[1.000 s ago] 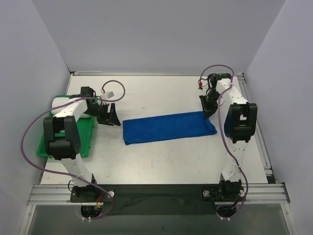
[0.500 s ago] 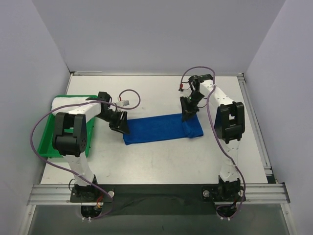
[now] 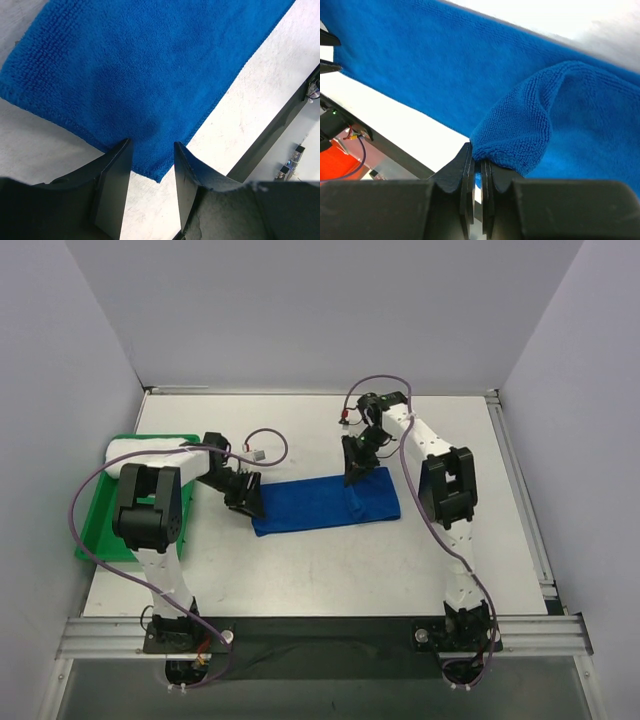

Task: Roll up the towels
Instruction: Fold the towel

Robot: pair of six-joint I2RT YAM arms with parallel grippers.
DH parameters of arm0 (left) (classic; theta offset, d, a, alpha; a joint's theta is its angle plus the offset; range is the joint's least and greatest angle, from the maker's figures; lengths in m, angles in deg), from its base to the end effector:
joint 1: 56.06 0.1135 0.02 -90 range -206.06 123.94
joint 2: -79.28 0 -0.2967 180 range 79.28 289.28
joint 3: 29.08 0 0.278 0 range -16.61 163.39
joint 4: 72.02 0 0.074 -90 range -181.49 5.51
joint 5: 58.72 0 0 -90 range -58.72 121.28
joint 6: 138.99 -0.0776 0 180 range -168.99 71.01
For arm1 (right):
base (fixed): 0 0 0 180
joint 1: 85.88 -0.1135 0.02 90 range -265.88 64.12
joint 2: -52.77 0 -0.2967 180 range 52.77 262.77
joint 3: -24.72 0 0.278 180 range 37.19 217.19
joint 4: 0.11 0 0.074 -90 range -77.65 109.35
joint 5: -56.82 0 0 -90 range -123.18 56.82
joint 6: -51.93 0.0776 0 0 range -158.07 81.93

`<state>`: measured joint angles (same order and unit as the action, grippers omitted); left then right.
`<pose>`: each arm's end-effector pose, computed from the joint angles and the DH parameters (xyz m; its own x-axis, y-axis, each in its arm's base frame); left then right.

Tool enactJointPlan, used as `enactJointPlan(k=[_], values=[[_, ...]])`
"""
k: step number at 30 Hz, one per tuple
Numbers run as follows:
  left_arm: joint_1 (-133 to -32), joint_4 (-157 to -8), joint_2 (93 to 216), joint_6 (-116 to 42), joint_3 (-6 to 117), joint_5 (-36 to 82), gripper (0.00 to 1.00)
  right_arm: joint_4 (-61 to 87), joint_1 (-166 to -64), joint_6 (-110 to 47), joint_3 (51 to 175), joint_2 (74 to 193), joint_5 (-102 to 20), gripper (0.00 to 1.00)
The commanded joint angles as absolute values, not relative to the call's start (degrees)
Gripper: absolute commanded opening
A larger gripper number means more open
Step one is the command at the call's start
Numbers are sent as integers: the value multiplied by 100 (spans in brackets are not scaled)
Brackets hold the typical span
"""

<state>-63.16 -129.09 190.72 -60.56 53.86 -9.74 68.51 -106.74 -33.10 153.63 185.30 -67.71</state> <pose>0.3738 -0.0979 0.1249 -0.9405 0.2696 -0.2069 0.3391 0.7026 -0.6256 0.4890 0.2334 0.1832 -0.9260 -0.2765 -0.2571 -0.3761 0.7350 0.5642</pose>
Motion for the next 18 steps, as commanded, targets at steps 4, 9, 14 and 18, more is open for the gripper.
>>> enactJointPlan(k=[4,9,14,18], values=[[-6327,-12773,19116,-6112,5511,-968,49,7019,-10847,-3104,15768,18838,-6966,0],[-6327,-12755,19134,-6094,5475,-985,50,6983,-10908,-3095,15812,18970,-6975,0],[-6318,-12747,19046,-6112,5458,-1029,54,6966,-10979,-3174,15839,19023,-7176,25],[-6309,-12747,18722,-6129,5467,-1354,55,6975,-10944,-3428,15742,18663,-7388,45]])
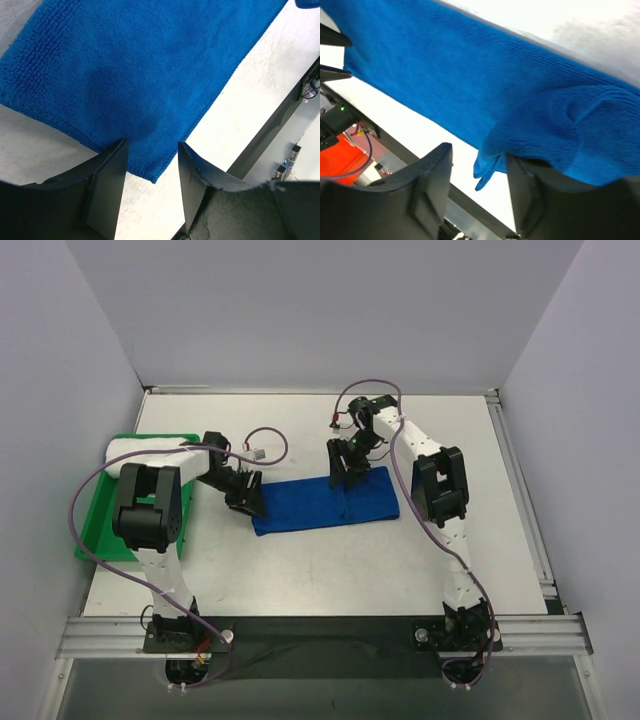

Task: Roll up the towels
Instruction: Fold the towel

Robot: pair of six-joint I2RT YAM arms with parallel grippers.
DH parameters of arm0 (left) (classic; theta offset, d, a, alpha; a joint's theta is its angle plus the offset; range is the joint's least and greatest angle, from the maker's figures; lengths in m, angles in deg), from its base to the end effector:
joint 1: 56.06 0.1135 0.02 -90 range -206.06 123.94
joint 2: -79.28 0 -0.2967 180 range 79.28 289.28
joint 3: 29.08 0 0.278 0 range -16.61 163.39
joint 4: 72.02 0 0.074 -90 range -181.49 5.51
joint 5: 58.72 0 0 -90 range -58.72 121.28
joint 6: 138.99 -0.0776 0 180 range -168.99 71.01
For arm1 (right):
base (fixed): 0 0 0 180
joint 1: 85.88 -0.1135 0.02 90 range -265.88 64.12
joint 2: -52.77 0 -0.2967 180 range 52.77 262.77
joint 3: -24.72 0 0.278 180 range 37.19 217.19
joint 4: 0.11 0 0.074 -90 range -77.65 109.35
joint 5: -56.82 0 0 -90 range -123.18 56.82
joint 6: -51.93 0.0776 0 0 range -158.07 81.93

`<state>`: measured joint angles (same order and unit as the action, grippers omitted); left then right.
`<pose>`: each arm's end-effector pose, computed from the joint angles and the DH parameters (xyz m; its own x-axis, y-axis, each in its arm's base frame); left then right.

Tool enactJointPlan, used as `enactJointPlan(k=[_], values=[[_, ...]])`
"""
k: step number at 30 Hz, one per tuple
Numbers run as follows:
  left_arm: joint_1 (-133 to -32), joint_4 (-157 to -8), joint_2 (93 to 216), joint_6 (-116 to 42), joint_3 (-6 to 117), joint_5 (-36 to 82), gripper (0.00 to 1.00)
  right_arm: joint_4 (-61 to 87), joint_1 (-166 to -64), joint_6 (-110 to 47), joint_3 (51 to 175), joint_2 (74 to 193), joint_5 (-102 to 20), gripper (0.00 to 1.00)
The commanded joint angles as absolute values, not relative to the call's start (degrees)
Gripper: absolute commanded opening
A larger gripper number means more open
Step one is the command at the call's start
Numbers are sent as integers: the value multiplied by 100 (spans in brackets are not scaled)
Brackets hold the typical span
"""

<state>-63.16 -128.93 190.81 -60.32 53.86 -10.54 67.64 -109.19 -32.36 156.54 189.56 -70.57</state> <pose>0.3740 -0.0987 0.1250 -0.9417 0.2648 -0.2075 0.3356 0.6946 -0.6364 0.4897 0.2623 0.1630 -0.9203 -0.3105 -0.2379 -0.3904 0.6926 0.6065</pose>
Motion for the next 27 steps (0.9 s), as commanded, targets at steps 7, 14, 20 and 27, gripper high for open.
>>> enactJointPlan(k=[7,14,20,27], values=[[-6362,-12747,18501,-6156,5519,-1451,54,6992,-10540,-4052,15698,17898,-7273,46],[-6432,-12624,18554,-6015,5590,-1460,53,7045,-10302,-4273,15479,17897,-7073,25],[-6617,-12580,18703,-5884,5669,-1154,47,7036,-10258,-4404,15496,18494,-6169,1],[-6731,-12615,19247,-5918,5668,-581,38,6984,-9837,-4650,14919,18821,-5752,0]])
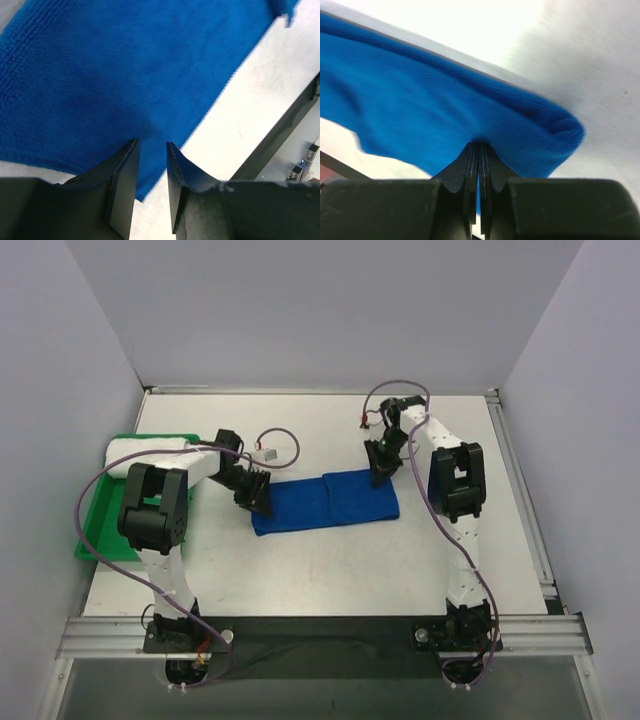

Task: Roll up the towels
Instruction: Fold the towel

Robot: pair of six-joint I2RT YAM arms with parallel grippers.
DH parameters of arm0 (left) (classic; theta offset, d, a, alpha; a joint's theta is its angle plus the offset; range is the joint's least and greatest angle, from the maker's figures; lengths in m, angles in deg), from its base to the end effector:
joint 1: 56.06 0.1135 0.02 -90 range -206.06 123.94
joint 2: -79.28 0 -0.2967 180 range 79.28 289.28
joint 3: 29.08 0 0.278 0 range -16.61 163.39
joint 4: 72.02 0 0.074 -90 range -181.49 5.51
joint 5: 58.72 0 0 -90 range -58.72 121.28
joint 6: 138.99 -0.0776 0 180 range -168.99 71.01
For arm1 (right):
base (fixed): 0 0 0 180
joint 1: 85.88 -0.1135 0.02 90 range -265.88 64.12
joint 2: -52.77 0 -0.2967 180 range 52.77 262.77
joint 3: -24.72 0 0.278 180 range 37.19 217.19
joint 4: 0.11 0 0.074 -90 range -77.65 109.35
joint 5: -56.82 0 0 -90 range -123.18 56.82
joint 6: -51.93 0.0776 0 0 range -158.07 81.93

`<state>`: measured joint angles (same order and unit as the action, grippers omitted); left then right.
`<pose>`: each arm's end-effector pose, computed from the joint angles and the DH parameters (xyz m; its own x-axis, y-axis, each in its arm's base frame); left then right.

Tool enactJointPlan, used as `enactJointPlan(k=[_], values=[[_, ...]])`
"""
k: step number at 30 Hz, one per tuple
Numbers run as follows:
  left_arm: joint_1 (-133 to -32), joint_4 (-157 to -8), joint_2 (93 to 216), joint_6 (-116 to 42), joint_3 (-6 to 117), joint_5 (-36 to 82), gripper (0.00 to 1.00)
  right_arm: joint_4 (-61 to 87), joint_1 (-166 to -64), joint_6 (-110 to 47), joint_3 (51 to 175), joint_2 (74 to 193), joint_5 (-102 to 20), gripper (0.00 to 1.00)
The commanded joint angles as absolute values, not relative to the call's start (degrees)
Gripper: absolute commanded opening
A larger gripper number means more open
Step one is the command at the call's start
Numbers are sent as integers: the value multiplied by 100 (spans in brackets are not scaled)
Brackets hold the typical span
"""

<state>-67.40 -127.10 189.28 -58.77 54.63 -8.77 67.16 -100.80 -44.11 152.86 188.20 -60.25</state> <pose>0.3733 -0.1258 0.1373 -0.9136 0.3158 -0.2559 0.4063 0.6879 -0.6014 0.5177 0.1745 0.1485 -0.8898 -0.3341 -0.3109 -0.4424 0.7985 0.4082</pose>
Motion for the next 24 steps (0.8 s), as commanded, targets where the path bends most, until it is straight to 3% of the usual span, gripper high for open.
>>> enactJointPlan(k=[1,6,10,11,15,18,24], values=[[-6731,-12650,19335,-6005,5704,-555,38,6992,-9819,-4703,14768,18768,-5849,0],[-6731,-12659,19966,-6147,6361,-169,37,6896,-10055,-4888,13521,18303,-6340,0],[-6679,-13201,20864,-6375,8117,105,37,6860,-10591,-4932,12448,17663,-7419,1],[-6644,-13299,20987,-6419,8852,70,41,6860,-10697,-4976,12176,17521,-7658,2],[-6608,-13660,20999,-6376,9780,-282,56,6913,-10751,-4906,12068,16923,-8354,12],[-6634,-13652,20377,-6349,9354,-510,62,6861,-10444,-4871,12278,16615,-8119,16],[-6775,-13318,19635,-6174,8052,-546,60,6606,-10144,-4695,12411,16816,-6942,17]])
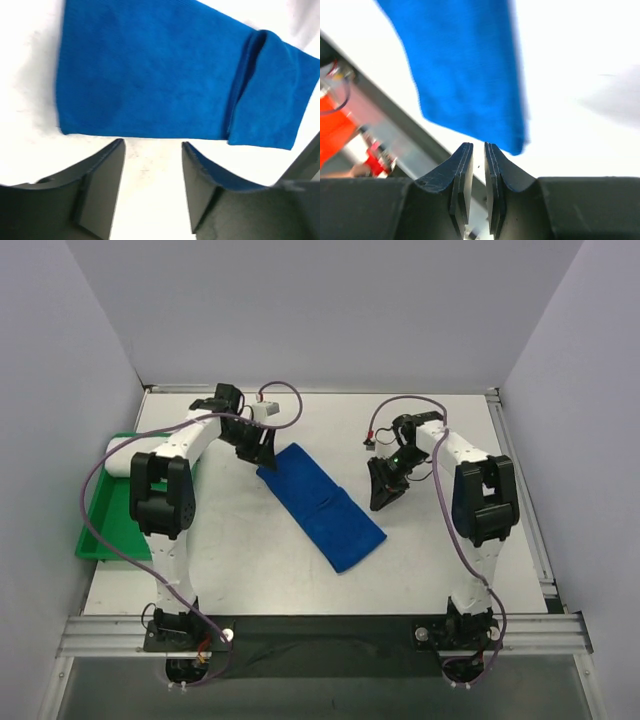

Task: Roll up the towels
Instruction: Fold the towel

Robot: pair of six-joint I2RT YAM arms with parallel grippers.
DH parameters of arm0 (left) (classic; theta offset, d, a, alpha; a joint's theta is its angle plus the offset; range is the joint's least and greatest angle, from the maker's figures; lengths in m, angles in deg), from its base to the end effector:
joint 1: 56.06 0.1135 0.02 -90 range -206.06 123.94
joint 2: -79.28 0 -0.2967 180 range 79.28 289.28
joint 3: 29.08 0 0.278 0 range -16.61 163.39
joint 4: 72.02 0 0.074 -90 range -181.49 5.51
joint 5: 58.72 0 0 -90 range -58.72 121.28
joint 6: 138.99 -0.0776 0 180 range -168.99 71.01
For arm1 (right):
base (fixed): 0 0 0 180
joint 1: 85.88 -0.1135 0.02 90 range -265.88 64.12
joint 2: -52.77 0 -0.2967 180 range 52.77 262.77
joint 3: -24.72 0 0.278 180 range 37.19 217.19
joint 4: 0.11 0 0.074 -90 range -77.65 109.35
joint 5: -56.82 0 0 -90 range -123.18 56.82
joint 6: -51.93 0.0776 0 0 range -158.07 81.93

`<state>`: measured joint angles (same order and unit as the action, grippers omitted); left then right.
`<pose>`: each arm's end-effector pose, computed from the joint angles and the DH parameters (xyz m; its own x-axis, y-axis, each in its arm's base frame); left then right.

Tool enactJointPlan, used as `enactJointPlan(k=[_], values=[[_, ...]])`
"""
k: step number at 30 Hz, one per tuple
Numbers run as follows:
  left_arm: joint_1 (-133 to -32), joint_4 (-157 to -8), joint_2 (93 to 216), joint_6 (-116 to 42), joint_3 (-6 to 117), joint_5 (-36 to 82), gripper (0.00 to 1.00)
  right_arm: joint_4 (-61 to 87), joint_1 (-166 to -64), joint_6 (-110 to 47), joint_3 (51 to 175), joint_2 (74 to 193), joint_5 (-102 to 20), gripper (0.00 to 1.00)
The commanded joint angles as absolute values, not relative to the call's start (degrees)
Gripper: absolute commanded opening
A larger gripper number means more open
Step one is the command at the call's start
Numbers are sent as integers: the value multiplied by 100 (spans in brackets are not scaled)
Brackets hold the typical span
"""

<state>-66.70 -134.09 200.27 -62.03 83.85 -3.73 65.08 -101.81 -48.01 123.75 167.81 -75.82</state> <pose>0.4780 -0.1351 0.1995 -0.8231 0.3427 -0.4529 0.5426 0.7100 -0.4490 0.4018 0.1693 0.1761 -0.8840 -0.3844 -0.2662 -0.4611 0.6219 0.6330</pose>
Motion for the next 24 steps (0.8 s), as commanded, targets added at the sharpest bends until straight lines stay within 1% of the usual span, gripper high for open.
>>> enactJointPlan(k=[1,7,10,12,17,20,21,24], values=[[-6827,-13214,19635,-6078,7807,-555,58,6579,-10161,-4686,12385,16938,-6853,17],[-7091,-12818,19846,-5831,7444,-696,51,6483,-10223,-4765,11894,17203,-6755,16],[-7188,-12695,20100,-5752,7576,-582,50,6447,-10311,-4765,11735,17282,-6869,13],[-7206,-12676,20380,-5708,7804,-529,47,6403,-10363,-4748,11629,17326,-6965,11],[-7180,-12650,21013,-5725,8428,-309,45,6289,-10680,-4564,11532,17441,-7290,10],[-7180,-12676,21452,-5778,8989,-203,44,6263,-10838,-4466,11558,17458,-7641,12],[-7180,-12694,21559,-5795,9156,-194,43,6289,-10882,-4466,11532,17432,-8060,17],[-7153,-12799,21858,-5804,9824,-343,46,6307,-11084,-4475,11418,17099,-8564,26]])
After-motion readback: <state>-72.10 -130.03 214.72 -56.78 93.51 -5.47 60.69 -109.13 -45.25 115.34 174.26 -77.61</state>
